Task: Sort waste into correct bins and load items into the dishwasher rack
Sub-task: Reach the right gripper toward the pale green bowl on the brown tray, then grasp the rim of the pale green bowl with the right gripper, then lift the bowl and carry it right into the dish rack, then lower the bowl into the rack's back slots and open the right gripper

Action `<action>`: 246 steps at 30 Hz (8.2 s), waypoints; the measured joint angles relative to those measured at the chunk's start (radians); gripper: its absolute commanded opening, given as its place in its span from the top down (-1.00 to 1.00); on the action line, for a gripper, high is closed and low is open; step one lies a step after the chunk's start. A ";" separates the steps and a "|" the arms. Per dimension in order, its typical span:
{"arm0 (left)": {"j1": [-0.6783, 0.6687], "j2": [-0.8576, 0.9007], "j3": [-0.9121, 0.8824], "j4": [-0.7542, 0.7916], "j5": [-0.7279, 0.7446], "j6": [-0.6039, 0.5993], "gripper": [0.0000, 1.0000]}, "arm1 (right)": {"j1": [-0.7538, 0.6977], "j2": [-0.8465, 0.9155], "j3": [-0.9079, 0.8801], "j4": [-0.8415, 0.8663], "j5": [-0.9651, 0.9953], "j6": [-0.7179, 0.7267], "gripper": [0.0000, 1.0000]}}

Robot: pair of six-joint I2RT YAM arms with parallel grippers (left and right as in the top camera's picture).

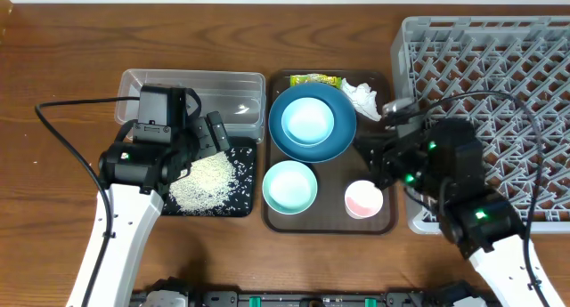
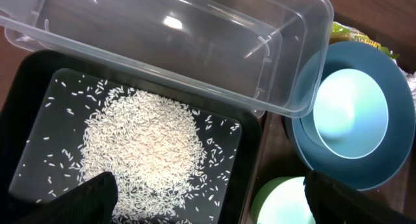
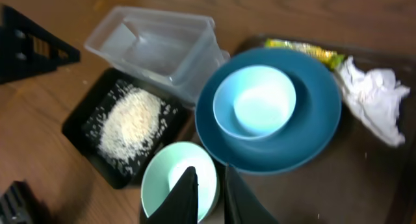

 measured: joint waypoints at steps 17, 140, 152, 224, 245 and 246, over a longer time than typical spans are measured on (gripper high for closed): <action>0.000 0.000 0.000 0.000 0.000 0.000 -0.89 | 0.340 0.196 0.000 0.127 0.301 0.049 0.51; 0.000 0.000 0.000 0.000 0.000 0.000 -0.90 | 0.653 0.641 0.042 0.203 0.428 -0.452 0.98; 0.000 0.000 0.000 0.000 0.000 0.000 -0.90 | 0.653 0.589 0.047 0.192 0.375 -0.382 0.98; 0.001 0.001 0.000 0.000 0.000 0.000 -0.90 | -0.711 0.998 0.275 1.097 -0.703 0.276 0.98; 0.001 0.001 0.000 0.000 0.000 0.000 -0.90 | -0.780 0.987 0.283 0.877 -0.784 0.288 0.56; 0.001 0.001 0.000 0.000 0.000 0.000 -0.90 | -0.791 0.987 0.283 0.874 -0.783 0.290 0.51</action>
